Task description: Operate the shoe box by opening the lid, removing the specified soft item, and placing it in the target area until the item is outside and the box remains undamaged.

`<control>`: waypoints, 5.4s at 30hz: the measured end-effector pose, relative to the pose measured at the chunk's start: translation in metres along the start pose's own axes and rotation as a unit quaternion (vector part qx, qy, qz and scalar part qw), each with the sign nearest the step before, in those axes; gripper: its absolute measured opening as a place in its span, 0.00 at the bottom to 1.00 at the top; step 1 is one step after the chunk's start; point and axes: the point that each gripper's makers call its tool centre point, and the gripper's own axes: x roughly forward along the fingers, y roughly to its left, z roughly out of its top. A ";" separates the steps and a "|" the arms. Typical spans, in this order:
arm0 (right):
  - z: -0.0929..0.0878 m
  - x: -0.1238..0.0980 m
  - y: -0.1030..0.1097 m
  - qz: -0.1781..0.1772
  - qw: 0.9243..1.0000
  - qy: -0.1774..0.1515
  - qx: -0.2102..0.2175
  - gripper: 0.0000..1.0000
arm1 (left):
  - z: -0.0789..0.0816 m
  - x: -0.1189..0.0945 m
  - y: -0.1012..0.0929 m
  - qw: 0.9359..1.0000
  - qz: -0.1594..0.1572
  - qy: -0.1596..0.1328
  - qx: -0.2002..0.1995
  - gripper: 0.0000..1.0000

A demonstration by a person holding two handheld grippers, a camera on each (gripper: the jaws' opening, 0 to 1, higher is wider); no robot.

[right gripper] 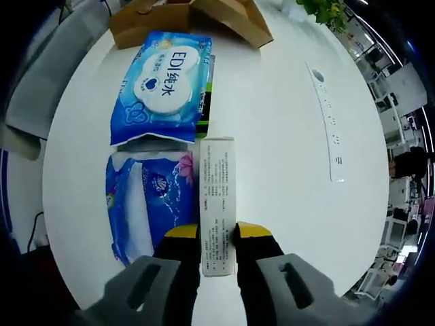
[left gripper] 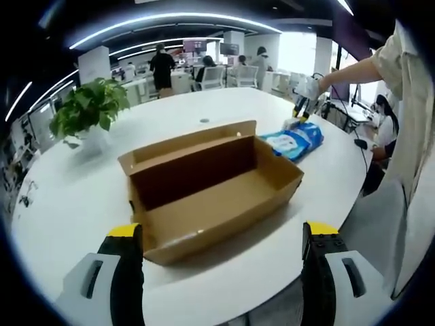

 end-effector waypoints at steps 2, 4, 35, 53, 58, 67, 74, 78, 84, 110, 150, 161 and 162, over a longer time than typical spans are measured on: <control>0.000 0.000 -0.001 -0.001 1.000 -0.001 0.003 0.17 | 0.000 0.000 0.000 1.000 0.000 0.001 0.000 1.00; -0.001 0.001 -0.003 -0.003 1.000 0.000 0.005 0.17 | 0.000 0.000 0.000 1.000 0.000 0.000 0.000 1.00; -0.003 0.002 -0.007 -0.010 1.000 0.014 0.002 0.18 | -0.002 -0.002 0.001 1.000 0.001 0.001 0.001 1.00; 0.012 -0.035 -0.007 -0.067 0.994 -0.030 0.082 0.33 | 0.007 -0.010 0.012 1.000 -0.007 -0.003 0.022 1.00; 0.027 -0.052 0.005 -0.082 0.987 -0.062 0.122 0.36 | 0.010 -0.011 0.017 1.000 -0.014 -0.004 0.025 0.99; 0.058 -0.085 0.024 -0.119 0.970 -0.121 0.172 0.45 | 0.015 -0.009 0.030 0.998 -0.032 0.011 0.046 0.93; 0.083 -0.101 0.053 -0.135 0.957 -0.158 0.202 0.52 | 0.014 -0.004 0.043 0.996 -0.038 0.027 0.071 0.90; 0.096 -0.107 0.071 -0.138 0.949 -0.179 0.220 0.58 | 0.013 -0.001 0.045 0.994 -0.050 0.040 0.089 0.89; 0.112 -0.116 0.094 -0.145 0.935 -0.207 0.250 0.67 | 0.014 0.005 0.047 0.989 -0.073 0.061 0.116 0.86; 0.152 -0.131 0.170 -0.162 0.883 -0.259 0.356 0.96 | 0.014 0.061 0.066 0.940 -0.179 0.178 0.228 0.72; 0.147 -0.123 0.210 -0.168 0.856 -0.239 0.426 0.96 | -0.058 0.100 0.059 0.785 -0.317 0.324 0.423 0.57; 0.152 -0.122 0.205 -0.167 0.857 -0.239 0.424 0.94 | -0.068 0.105 0.054 0.785 -0.322 0.313 0.425 0.52; 0.152 -0.122 0.204 -0.166 0.858 -0.239 0.424 0.94 | -0.069 0.106 0.054 0.786 -0.323 0.313 0.425 0.51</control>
